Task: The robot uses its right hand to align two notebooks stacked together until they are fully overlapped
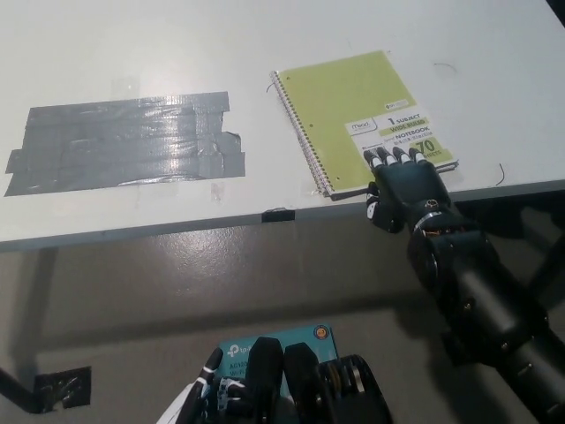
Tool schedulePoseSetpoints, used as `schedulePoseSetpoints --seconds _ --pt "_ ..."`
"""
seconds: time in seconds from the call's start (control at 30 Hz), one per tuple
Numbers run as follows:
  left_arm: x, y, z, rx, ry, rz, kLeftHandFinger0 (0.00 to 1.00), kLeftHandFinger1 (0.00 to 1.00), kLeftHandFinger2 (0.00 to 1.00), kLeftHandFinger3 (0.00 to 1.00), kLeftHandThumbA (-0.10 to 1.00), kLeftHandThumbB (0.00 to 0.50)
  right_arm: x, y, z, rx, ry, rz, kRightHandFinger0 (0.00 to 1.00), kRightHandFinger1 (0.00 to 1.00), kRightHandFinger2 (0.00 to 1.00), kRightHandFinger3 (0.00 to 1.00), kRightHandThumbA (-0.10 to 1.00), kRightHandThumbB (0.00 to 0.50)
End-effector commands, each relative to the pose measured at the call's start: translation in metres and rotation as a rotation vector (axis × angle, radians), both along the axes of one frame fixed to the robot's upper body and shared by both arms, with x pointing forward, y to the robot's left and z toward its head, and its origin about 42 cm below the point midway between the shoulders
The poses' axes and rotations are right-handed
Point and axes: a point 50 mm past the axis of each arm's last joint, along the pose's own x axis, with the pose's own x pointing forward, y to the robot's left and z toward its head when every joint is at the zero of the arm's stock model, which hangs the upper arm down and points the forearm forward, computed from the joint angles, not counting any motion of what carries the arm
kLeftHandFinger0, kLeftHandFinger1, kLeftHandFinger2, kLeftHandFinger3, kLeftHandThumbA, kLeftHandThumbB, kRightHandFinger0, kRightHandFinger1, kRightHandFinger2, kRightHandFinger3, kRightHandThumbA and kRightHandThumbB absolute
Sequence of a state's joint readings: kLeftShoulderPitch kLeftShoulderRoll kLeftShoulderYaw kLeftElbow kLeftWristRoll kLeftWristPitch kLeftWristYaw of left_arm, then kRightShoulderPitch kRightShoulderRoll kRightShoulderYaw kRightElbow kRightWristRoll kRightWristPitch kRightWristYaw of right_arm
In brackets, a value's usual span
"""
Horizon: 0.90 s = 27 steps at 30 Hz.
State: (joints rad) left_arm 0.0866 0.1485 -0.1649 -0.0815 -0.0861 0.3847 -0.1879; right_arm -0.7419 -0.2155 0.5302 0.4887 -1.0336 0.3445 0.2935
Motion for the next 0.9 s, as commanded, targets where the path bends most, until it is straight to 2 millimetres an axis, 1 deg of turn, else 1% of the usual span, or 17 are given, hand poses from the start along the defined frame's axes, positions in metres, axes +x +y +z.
schedulePoseSetpoints --seconds 0.0,0.03,0.1,0.17,0.23,0.33,0.43,0.47,0.53,0.57,0.6,0.63,0.7,0.73,0.77,0.8,0.87 --pt "0.0 -0.004 0.008 -0.013 -0.029 -0.025 0.39 0.75 0.79 0.49 1.0 0.5 0.001 0.013 0.005 0.009 0.051 0.016 1.0 1.0 1.0 1.0 1.0 0.381" --pt "0.0 -0.003 0.008 -0.016 -0.02 -0.021 0.4 0.76 0.81 0.49 1.0 0.5 0.001 0.013 0.004 0.009 0.042 0.01 1.0 1.0 1.0 1.0 1.0 0.37" --pt "-0.001 -0.002 0.007 -0.028 -0.02 -0.017 0.4 0.75 0.8 0.49 1.0 0.5 0.0 0.014 0.004 -0.007 0.05 -0.004 1.0 1.0 1.0 1.0 1.0 0.37" --pt "-0.003 -0.002 0.007 -0.023 -0.018 -0.019 0.4 0.75 0.81 0.5 1.0 0.5 -0.001 0.014 0.003 -0.013 0.056 -0.012 1.0 1.0 1.0 1.0 1.0 0.372" --pt "-0.003 -0.002 0.005 -0.023 -0.017 -0.017 0.4 0.75 0.8 0.49 1.0 0.5 -0.001 0.015 0.002 -0.05 0.055 -0.04 1.0 1.0 1.0 1.0 1.0 0.411" --pt "-0.004 0.0 0.005 -0.009 -0.013 -0.016 0.4 0.74 0.79 0.5 1.0 0.5 -0.001 0.016 0.001 -0.065 0.05 -0.065 1.0 1.0 1.0 1.0 1.0 0.432" --pt "-0.005 0.001 0.003 -0.013 -0.015 -0.013 0.37 0.71 0.76 0.48 1.0 0.5 -0.001 0.016 -0.001 -0.068 0.062 -0.088 1.0 1.0 1.0 1.0 1.0 0.449" --pt "-0.005 0.001 0.003 -0.012 -0.013 -0.012 0.36 0.7 0.74 0.48 1.0 0.5 -0.001 0.016 -0.001 -0.063 0.071 -0.093 1.0 1.0 1.0 1.0 1.0 0.443" --pt "-0.005 0.002 0.002 -0.012 -0.01 -0.01 0.36 0.7 0.74 0.47 1.0 0.5 -0.002 0.017 -0.002 -0.051 0.084 -0.1 1.0 1.0 1.0 1.0 1.0 0.439" --pt "-0.005 0.002 0.001 -0.028 -0.01 -0.011 0.34 0.69 0.72 0.44 1.0 0.5 -0.001 0.019 -0.003 -0.034 0.125 -0.118 1.0 1.0 1.0 1.0 1.0 0.471" --pt "-0.005 0.002 0.0 -0.016 -0.015 -0.014 0.34 0.69 0.73 0.43 1.0 0.5 0.0 0.02 -0.001 -0.031 0.14 -0.119 1.0 1.0 1.0 1.0 1.0 0.499" --pt "-0.005 0.003 0.0 -0.019 -0.014 -0.013 0.33 0.69 0.73 0.43 1.0 0.5 -0.001 0.021 0.004 -0.013 0.143 -0.123 1.0 1.0 1.0 1.0 1.0 0.5" --pt "-0.009 0.004 0.001 -0.025 0.01 0.008 0.35 0.71 0.75 0.44 1.0 0.5 -0.003 0.027 0.013 0.002 0.127 -0.121 1.0 1.0 1.0 1.0 1.0 0.5" --pt "-0.009 0.004 0.001 -0.025 0.011 0.008 0.35 0.71 0.75 0.44 1.0 0.5 -0.003 0.027 0.013 0.002 0.128 -0.123 1.0 1.0 1.0 1.0 1.0 0.5" --pt "-0.01 0.005 0.001 -0.022 0.003 -0.001 0.37 0.73 0.78 0.45 1.0 0.5 -0.001 0.03 0.022 -0.002 0.113 -0.129 1.0 1.0 1.0 1.0 1.0 0.5" --pt "-0.012 0.005 0.0 -0.022 -0.002 -0.007 0.41 0.77 0.85 0.45 1.0 0.5 0.0 0.03 0.028 0.014 0.106 -0.133 1.0 1.0 1.0 1.0 1.0 0.5" --pt "-0.014 0.006 -0.004 -0.014 -0.013 -0.01 0.43 0.8 0.87 0.46 1.0 0.5 0.001 0.031 0.04 0.057 0.095 -0.148 1.0 1.0 1.0 1.0 1.0 0.5"
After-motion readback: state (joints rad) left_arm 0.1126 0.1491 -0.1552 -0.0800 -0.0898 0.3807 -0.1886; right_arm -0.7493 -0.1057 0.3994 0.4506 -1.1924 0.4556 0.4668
